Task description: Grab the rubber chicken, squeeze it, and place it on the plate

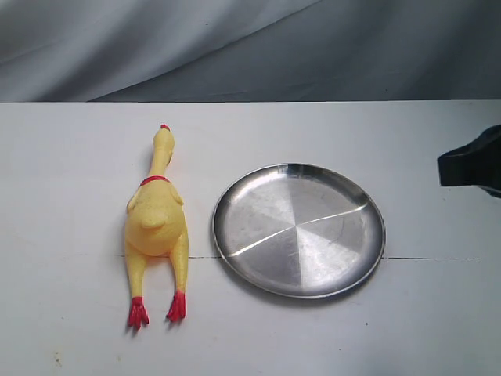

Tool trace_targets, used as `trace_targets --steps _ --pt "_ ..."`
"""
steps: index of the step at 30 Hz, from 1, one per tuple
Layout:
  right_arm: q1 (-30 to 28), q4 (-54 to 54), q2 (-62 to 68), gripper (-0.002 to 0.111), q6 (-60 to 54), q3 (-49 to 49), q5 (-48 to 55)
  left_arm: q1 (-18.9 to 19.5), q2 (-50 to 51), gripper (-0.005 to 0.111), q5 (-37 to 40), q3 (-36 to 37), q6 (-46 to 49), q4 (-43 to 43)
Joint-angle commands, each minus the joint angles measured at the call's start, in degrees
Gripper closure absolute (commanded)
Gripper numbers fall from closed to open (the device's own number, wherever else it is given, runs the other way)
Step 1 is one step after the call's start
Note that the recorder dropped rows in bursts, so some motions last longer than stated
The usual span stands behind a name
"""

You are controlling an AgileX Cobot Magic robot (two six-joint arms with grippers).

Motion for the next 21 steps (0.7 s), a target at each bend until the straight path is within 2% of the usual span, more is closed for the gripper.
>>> trace_targets --steps 1,6,12,17,19,21 --pt "0.6 0.5 5.1 0.108 -0.6 -0.2 -7.8 0.1 -0.2 0.107 -1.0 0.3 0.0 -0.3" --pt "0.6 3.6 8.9 0.108 -0.4 -0.2 -13.4 0.1 -0.2 0.107 -1.0 0.3 0.0 -0.3" --pt "0.6 17.9 12.4 0.108 -0.4 -0.2 -14.0 0.1 -0.2 0.107 -1.0 0.3 0.0 -0.3" --pt "0.9 19.1 13.1 0.108 -2.0 -0.2 -13.7 0.1 -0.2 0.107 -1.0 0.3 0.0 -0.3" --pt "0.9 19.1 13.1 0.108 -4.0 -0.2 -13.7 0.1 -0.2 0.107 -3.0 0.3 0.0 -0.4" --pt "0.9 19.1 13.1 0.108 -4.0 -0.2 -13.7 0.1 -0.2 0.107 -7.5 0.3 -0.2 -4.6"
